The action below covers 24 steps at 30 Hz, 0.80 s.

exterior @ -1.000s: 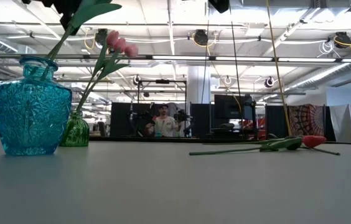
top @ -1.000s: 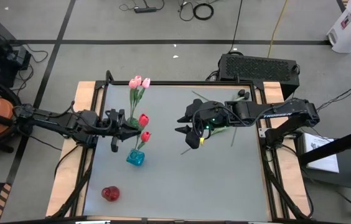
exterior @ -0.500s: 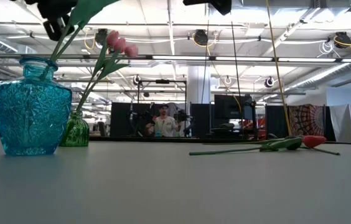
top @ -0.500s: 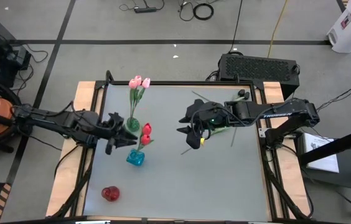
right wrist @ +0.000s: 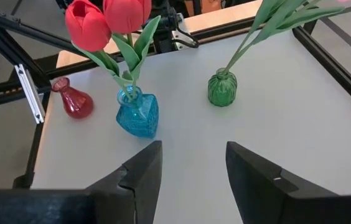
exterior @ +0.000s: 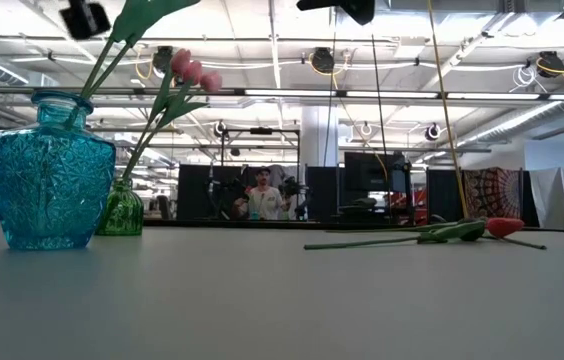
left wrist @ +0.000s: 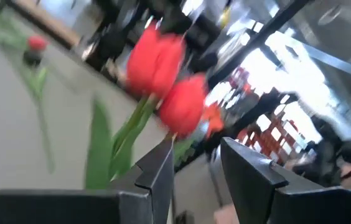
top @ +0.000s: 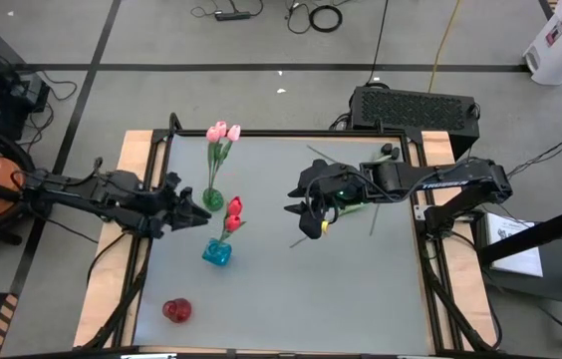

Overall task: Sort flowers into vase by color
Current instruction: Put the red flower into the blue vase

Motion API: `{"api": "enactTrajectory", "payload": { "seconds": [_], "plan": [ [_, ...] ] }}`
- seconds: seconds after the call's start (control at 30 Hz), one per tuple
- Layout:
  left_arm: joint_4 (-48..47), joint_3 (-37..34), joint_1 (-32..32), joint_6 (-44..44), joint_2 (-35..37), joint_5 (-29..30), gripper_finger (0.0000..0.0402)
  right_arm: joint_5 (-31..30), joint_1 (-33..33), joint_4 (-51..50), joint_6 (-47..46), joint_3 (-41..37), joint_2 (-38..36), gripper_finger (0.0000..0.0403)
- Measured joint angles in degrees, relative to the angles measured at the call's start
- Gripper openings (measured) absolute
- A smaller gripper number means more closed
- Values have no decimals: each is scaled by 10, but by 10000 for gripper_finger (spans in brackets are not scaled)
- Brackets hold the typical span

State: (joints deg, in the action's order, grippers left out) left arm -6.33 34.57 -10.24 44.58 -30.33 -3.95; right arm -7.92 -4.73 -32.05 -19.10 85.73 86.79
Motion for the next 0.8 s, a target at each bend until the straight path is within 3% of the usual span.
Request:
{"api": "enactTrajectory", "payload": {
  "seconds": [0.17,0.5,0.8],
  "plan": [
    [88,10,0,-36,1,40,138,1,2,-6,-29,0,-14,169],
    [86,149,0,-245,-30,153,138,-15,2,-40,-106,0,-65,169],
    [79,255,0,-419,-65,234,138,-57,2,-209,-188,0,-129,169]
  ]
}}
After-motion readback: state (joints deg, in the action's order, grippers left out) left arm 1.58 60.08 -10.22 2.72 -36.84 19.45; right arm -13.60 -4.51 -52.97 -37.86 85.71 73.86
